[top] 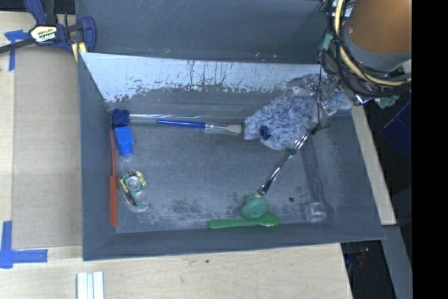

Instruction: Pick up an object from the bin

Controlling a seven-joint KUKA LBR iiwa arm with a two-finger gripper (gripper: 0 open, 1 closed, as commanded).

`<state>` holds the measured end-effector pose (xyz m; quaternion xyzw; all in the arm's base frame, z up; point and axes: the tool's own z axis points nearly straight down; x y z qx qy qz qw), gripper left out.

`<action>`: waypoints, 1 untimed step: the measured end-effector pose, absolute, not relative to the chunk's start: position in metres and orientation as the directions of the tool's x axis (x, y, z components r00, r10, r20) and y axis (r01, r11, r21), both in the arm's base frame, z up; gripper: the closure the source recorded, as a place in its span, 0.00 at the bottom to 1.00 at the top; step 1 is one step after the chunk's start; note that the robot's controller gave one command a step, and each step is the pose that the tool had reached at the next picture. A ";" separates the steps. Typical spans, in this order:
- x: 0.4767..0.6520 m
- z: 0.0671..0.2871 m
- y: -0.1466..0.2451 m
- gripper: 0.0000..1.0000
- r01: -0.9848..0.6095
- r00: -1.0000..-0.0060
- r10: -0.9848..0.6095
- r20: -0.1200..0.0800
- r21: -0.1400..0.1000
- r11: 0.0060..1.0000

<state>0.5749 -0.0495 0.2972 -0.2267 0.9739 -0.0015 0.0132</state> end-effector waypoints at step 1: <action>0.582 0.285 -0.058 1.00 -0.429 -0.903 -0.429 -0.022 -0.006 0.903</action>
Offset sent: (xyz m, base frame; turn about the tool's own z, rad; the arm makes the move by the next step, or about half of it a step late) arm -0.0023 0.0155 0.0180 -0.0117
